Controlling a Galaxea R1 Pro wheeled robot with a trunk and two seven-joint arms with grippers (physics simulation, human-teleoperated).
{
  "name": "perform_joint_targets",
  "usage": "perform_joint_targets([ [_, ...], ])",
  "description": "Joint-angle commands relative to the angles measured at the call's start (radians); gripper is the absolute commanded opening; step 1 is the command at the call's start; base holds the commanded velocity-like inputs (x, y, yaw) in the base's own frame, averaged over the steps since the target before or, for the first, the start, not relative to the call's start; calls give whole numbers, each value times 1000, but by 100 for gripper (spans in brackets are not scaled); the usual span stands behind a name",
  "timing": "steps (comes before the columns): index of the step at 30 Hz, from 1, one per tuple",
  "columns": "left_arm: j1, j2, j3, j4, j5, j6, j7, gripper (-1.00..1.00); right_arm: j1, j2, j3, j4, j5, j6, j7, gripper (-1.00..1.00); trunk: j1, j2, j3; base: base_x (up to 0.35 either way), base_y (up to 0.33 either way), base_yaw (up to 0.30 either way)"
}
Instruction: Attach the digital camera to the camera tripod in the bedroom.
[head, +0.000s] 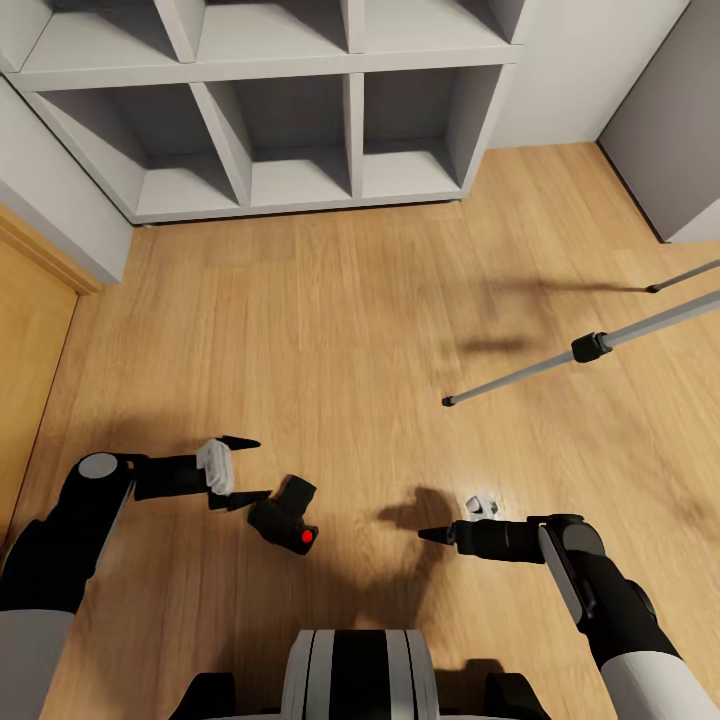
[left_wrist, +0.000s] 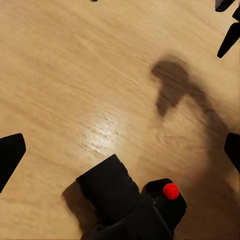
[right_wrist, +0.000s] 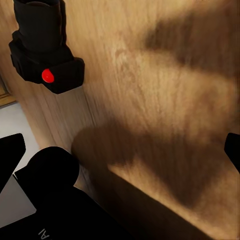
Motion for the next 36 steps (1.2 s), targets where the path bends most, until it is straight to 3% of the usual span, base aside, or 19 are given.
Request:
perform_joint_targets([
  [1, 0, -3, 1, -1, -4, 12, -6, 100, 0, 0, -1, 0, -6, 8, -1, 100, 0, 0, -1, 0, 0, 0],
  [9, 0, -13, -7, 0, -10, 25, -4, 100, 0, 0, -1, 0, -6, 8, 0, 100, 0, 0, -1, 0, 0, 0],
  [16, 0, -2, 1, 0, -4, 22, -7, 100, 0, 0, -1, -1, -6, 10, 2, 100, 0, 0, -1, 0, 0, 0],
  [21, 0, 8, 39, 2, 4, 25, -11, 100, 0, 0, -1, -1, -6, 10, 3, 100, 0, 0, -1, 0, 0, 0],
  [27, 0, -1, 125, 4, 6, 17, 4, 100, 0, 0, 1, -1, -6, 10, 3, 100, 0, 0, -1, 0, 0, 0],
  [31, 0, 2, 131, 14, -5, 14, 5, 100, 0, 0, 1, -1, -6, 10, 3, 100, 0, 0, -1, 0, 0, 0],
  [33, 0, 14, 108, 17, -21, 13, -11, 100, 0, 0, 1, -1, -6, 10, 3, 100, 0, 0, -1, 0, 0, 0],
  [34, 0, 65, 60, 15, -71, 10, -127, 100, 0, 0, 1, -1, -6, 11, 4, 100, 0, 0, -1, 0, 0, 0],
  [36, 0, 82, 51, 10, -83, 7, -165, 100, 0, 0, 1, -1, -6, 11, 4, 100, 0, 0, -1, 0, 0, 0],
])
